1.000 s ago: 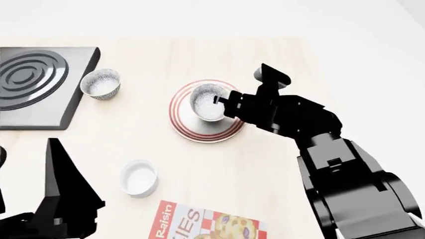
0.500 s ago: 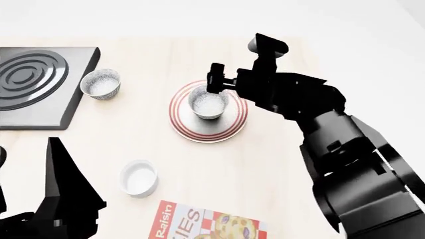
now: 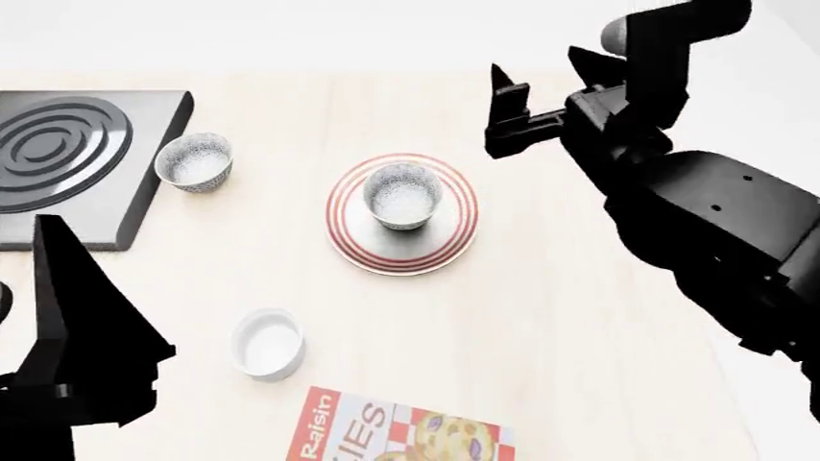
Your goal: Pick the akita bowl next to the cookies box and place it on the plate.
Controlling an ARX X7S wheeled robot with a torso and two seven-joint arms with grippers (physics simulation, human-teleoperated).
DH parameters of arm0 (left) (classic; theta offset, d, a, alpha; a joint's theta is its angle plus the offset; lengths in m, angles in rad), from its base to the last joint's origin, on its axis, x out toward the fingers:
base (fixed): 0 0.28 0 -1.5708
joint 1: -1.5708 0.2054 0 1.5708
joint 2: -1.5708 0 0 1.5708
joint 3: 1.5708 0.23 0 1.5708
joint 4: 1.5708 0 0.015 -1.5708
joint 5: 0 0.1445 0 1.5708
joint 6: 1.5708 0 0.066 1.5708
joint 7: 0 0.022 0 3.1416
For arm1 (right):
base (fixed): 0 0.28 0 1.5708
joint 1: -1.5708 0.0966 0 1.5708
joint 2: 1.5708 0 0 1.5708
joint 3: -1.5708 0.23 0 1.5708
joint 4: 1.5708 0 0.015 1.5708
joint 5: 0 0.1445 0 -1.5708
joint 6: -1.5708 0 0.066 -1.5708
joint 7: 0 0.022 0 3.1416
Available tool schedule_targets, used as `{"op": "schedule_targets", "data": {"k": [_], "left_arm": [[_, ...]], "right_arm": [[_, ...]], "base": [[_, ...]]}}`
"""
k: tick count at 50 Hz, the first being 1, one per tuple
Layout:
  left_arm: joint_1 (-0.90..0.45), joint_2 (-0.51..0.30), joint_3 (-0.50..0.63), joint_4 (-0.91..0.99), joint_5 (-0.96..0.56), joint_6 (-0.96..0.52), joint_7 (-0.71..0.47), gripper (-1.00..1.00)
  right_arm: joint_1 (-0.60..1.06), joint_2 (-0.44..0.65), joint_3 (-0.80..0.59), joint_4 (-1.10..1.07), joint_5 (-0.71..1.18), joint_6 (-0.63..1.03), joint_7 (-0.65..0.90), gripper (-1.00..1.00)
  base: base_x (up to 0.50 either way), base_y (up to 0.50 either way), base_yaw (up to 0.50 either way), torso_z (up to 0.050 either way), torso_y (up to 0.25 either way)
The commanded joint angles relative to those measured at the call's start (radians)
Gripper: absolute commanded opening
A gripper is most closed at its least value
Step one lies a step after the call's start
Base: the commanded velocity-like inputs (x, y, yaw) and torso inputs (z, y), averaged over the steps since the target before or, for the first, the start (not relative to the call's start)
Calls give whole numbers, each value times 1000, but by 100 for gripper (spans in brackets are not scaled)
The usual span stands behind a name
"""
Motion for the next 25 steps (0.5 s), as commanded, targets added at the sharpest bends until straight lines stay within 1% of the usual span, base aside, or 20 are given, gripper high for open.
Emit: {"op": "schedule_targets", "data": {"k": [1,5,6,8,9,10,13,18,19,21,22,25], "left_arm": [[-75,-4,-128,66,-40,-3,-38,100],[-88,-17,-168,86,-72,7,-55,100],[-91,-21,-183,90,-88,20,-56,100],[-94,-22,-195,91,-100,33,-57,100],[-96,-21,-204,91,-109,41,-61,100],[-100,-24,-219,91,-130,55,-62,100],[-106,-32,-242,93,-161,70,-69,100],[-97,-36,-272,112,-187,111,-63,100],[-93,-33,-287,123,-193,133,-62,100],[-87,-36,-304,138,-201,145,-64,100],[-83,-42,-315,144,-213,149,-68,100],[-84,-50,-326,153,-226,151,-75,100]], "right_arm": [[-287,562,114,-847,-171,-298,428,100],[-373,745,121,-968,-273,-437,547,100],[-396,816,113,-1007,-336,-479,624,100],[-423,865,92,-1031,-367,-532,644,100],[-428,877,87,-1046,-389,-523,673,100],[-435,878,80,-1078,-439,-465,716,100],[-473,879,44,-1083,-601,-428,767,100],[-513,879,5,-1083,-771,-458,856,100],[-529,879,-10,-1083,-860,-459,896,100],[-545,879,-26,-1083,-949,-451,938,100],[-558,879,-39,-1083,-1029,-441,984,100],[-580,879,-60,-1083,-1103,-445,1020,100]], "base": [[0,0,0,0,0],[0,0,0,0,0],[0,0,0,0,0],[0,0,0,0,0],[0,0,0,0,0],[0,0,0,0,0],[0,0,0,0,0],[0,0,0,0,0],[0,0,0,0,0],[0,0,0,0,0],[0,0,0,0,0],[0,0,0,0,0]]}}
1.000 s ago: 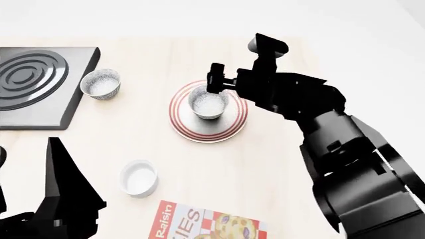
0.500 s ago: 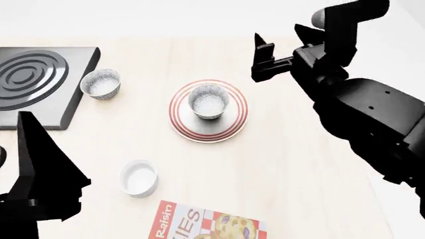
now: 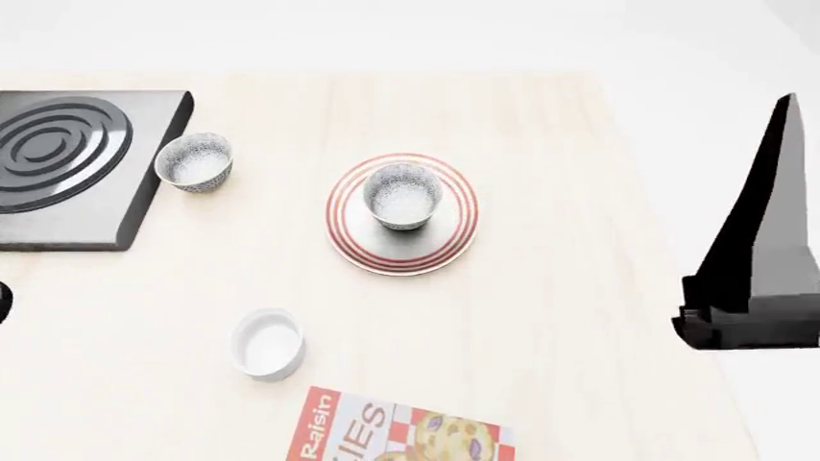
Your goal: Pick the akita bowl next to the cookies box and place it on the plate.
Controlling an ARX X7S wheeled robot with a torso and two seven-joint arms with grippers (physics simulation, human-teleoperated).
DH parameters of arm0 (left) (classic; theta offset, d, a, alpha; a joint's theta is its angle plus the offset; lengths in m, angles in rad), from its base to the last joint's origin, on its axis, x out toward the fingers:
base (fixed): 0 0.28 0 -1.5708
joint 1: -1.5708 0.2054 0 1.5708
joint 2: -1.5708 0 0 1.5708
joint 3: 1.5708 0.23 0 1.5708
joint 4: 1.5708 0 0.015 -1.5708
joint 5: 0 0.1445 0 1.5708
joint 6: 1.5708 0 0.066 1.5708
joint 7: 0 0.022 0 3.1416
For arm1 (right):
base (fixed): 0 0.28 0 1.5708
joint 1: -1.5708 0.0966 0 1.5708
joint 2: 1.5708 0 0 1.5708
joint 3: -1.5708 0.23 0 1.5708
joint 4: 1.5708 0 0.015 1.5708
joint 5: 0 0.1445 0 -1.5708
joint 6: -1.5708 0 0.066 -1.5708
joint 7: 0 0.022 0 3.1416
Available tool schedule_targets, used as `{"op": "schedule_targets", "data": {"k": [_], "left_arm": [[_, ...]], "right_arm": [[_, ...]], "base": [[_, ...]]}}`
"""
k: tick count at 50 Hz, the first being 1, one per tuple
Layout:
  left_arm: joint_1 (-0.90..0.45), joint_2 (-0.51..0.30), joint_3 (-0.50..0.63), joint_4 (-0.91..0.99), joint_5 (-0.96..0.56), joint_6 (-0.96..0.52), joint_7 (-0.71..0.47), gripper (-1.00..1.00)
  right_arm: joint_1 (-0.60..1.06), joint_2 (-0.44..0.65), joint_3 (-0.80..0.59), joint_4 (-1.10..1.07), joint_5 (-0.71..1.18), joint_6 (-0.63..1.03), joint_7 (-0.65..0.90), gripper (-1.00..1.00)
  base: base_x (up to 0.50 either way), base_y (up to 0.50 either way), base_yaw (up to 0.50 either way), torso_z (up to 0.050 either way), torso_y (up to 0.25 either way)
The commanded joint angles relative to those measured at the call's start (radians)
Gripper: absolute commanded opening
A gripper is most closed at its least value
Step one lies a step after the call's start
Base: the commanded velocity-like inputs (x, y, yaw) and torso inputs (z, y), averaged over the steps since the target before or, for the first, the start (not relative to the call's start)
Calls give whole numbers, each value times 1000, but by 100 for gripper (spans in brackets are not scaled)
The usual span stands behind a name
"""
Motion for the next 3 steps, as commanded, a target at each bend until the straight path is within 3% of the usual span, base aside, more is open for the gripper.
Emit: {"op": "schedule_targets", "data": {"k": [1,2,3], "left_arm": [[1,-4,-107,43,-51,58,5,100],[2,-8,-111,49,-54,58,3,100],[3,-10,-113,51,-56,57,1,100]], "right_arm": [[-269,-80,95,-100,-324,-188,71,100],[-419,-230,245,-100,-204,-338,-79,100],[-569,-380,395,-100,-215,-390,-229,100]], "base": [[0,0,0,0,0],[0,0,0,0,0],[0,0,0,0,0]]}}
